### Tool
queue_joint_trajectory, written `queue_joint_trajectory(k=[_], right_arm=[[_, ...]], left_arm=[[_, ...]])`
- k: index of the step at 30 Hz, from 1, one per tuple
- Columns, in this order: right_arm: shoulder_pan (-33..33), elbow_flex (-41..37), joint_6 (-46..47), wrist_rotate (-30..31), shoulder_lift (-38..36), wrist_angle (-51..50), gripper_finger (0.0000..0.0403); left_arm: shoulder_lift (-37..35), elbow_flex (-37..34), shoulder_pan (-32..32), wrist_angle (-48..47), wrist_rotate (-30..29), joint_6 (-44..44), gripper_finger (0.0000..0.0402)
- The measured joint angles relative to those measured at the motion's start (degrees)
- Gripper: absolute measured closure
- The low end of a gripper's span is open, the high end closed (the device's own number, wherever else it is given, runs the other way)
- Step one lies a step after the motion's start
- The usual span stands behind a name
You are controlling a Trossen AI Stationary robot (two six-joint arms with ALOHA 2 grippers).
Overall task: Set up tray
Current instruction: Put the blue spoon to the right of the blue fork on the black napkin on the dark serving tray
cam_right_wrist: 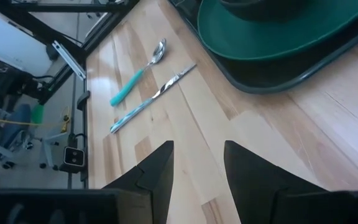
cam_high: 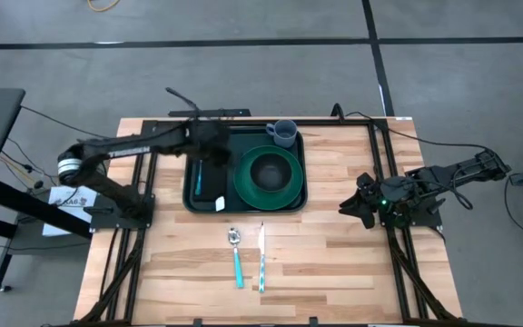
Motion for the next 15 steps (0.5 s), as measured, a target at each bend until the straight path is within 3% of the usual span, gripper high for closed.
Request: queue_joint_trajectory(k=[9,15], right_arm=[[0.2,0.0,-0.8,-0.1,0.0,-2.7,0.0269],[0.2,0.0,-1.6,-0.1,0.0,-2.7,0.0269]], left_arm=[[0.2,3.7,-26.5,3.0,-11.3,-21.5,0.0372],[2.8,3.4,-41.1,4.4,-22.8,-39.4,0.0372]])
